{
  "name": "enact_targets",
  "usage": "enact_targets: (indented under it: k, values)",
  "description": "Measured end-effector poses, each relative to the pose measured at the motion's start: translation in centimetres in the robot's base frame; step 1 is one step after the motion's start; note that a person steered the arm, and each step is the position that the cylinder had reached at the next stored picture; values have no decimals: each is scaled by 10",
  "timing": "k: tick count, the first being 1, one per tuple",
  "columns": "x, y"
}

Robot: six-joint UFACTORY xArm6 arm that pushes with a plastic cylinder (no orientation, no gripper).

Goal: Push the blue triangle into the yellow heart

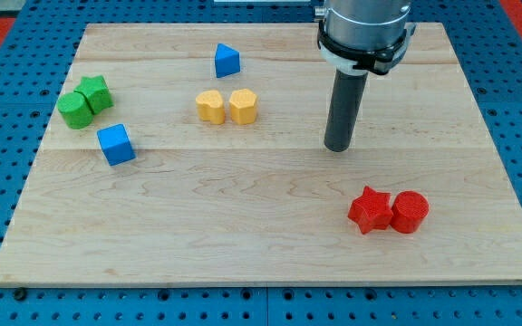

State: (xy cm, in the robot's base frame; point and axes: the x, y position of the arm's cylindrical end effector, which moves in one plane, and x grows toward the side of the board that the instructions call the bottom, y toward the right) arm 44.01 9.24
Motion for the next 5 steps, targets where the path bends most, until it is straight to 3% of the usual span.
enact_targets:
  k: [3, 4, 5]
  values:
    - [-1, 0]
    - [-42, -15]
    - [-128, -13]
